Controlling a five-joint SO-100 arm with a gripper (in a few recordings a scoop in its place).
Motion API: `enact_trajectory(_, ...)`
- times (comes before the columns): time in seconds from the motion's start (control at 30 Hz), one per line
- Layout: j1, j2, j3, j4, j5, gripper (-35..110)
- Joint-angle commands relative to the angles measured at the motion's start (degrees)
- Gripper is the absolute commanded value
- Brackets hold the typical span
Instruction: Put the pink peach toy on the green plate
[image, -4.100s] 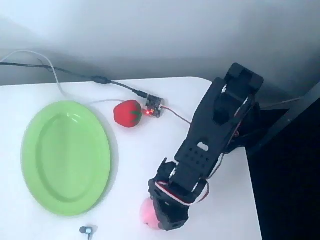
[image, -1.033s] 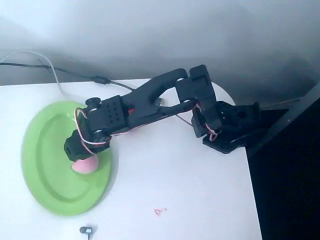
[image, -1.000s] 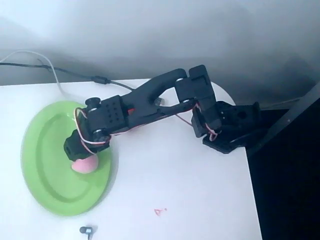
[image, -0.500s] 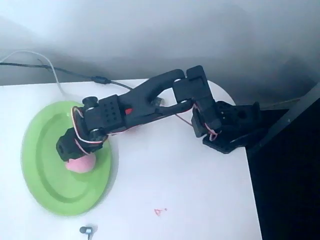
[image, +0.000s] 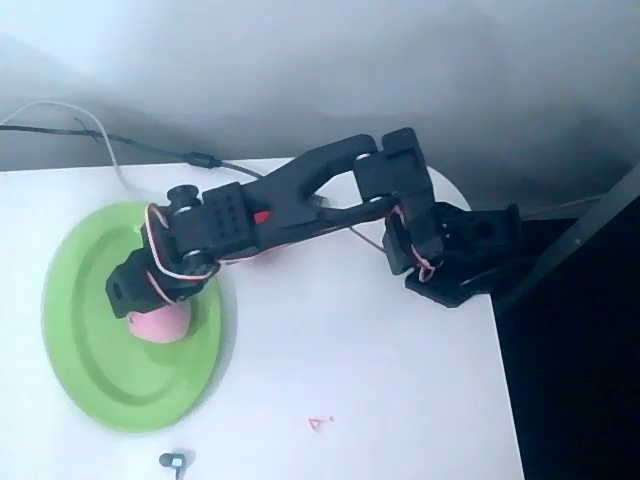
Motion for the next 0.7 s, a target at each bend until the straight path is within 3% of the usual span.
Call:
enact_trajectory(0.0, -0.62, 9.49, 1.58, 0.26, 0.53, 51)
enact_trajectory(0.17, -0.88, 21.62, 6.24, 0.26, 0.70, 49)
enact_trajectory(0.37, -2.20, 44.38, 23.20, 0.53, 4.92, 49)
enact_trajectory(0.5, -3.78, 57.83, 33.22, 0.53, 5.19, 27)
enact_trajectory(0.57, -4.83, 60.38, 35.86, 0.26, 5.19, 7)
enact_trajectory(0.67, -6.42, 61.26, 38.14, -1.76, 6.15, 0)
